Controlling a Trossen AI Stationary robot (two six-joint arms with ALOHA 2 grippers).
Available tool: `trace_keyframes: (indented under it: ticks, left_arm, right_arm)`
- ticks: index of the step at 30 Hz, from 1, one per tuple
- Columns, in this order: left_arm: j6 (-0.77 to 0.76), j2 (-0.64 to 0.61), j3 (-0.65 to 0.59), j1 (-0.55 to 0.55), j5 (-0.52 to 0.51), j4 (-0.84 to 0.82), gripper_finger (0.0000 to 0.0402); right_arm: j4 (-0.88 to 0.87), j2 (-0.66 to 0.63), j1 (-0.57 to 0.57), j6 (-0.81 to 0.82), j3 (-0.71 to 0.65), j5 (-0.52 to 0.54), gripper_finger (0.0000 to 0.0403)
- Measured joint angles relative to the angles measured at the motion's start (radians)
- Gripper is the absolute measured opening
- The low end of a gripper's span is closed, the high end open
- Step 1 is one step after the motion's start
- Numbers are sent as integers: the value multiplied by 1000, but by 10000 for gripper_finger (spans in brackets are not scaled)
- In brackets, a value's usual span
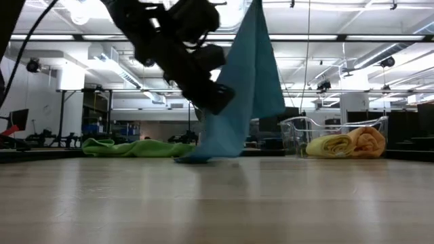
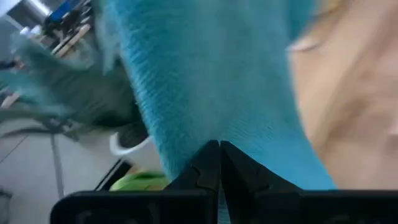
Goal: Roll microfiber towels into tight, uniform cylinder then place into a basket
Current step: Fold the blue microfiber cloth
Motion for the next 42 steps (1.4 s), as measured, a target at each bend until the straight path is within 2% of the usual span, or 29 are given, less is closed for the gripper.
trace_keyframes:
  ticks: [6,15,17,20,23,25,29,31,32,34,39,40,42]
  left_arm:
    - [-47,-191,-173,59,-6,-3,0]
    - [-45,-545,-376,80,-45,-17,0]
    - [-48,-609,-411,70,-20,-18,0]
    - [-64,-676,-448,53,94,-14,0]
    - [-92,-700,-466,37,236,-13,0]
    - [-94,-701,-472,18,302,-14,0]
    - [-79,-679,-470,-28,329,-11,0]
    - [-51,-674,-463,-54,328,-5,0]
    - [-40,-673,-460,-67,328,-2,0]
    - [-15,-684,-460,-93,327,-11,0]
    - [7,-741,-455,-139,234,-58,0]
    - [7,-755,-455,-144,208,-81,0]
    - [-9,-782,-456,-152,157,-143,0]
  right_arm:
    - [-65,-2,9,29,-1,-14,9]
    - [-101,-2,11,67,-34,-129,9]
    - [-96,-2,11,67,-52,-158,9]
    - [-93,-2,11,67,-77,-209,9]
    - [-67,-2,11,58,-108,-337,9]
    - [-22,-2,10,29,-130,-487,9]
    - [163,4,12,-62,-183,-848,9]
    - [267,13,13,-107,-201,-916,9]
    - [314,18,13,-131,-203,-910,9]
    - [404,21,11,-155,-204,-823,9]
    - [545,19,8,-163,-156,-328,9]
    - [546,18,2,-163,-145,-262,9]
    - [537,17,-4,-162,-129,-218,9]
